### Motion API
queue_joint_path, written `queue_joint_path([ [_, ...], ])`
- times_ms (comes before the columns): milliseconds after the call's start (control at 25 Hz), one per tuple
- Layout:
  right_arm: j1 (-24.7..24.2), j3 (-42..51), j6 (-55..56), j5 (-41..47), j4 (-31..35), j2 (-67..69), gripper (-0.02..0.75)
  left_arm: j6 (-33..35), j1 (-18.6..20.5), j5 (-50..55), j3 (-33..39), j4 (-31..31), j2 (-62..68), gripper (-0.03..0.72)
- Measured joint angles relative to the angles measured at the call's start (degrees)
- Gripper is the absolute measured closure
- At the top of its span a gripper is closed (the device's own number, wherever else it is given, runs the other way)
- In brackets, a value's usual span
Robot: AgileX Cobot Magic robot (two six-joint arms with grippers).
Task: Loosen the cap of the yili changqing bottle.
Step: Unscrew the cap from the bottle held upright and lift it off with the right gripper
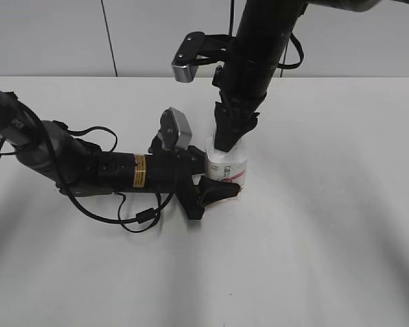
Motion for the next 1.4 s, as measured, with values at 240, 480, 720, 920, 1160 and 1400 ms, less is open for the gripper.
queue_joint_path([
  [240, 0.00, 0.00, -15.21, 0.17, 0.08, 0.00, 0.342, 0.00, 0.00, 0.00, 0.00, 0.04, 0.00, 0.276],
  [480, 0.00, 0.00, -18.02, 0.17, 0.08, 0.00, 0.342, 0.00, 0.00, 0.00, 0.00, 0.04, 0.00, 0.276],
  [720, 0.00, 0.00, -18.26, 0.22, 0.08, 0.00, 0.342, 0.00, 0.00, 0.00, 0.00, 0.04, 0.00, 0.276],
  [920, 0.00, 0.00, -18.26, 0.22, 0.13, 0.00, 0.342, 0.00, 0.00, 0.00, 0.00, 0.04, 0.00, 0.276],
  [1160, 0.00, 0.00, -18.13, 0.22, 0.30, 0.00, 0.339, 0.00, 0.00, 0.00, 0.00, 0.04, 0.00, 0.276],
  [1400, 0.00, 0.07, -16.12, 0.11, 0.30, 0.00, 0.262, 0.00, 0.00, -0.10, 0.00, 0.18, 0.00, 0.277],
])
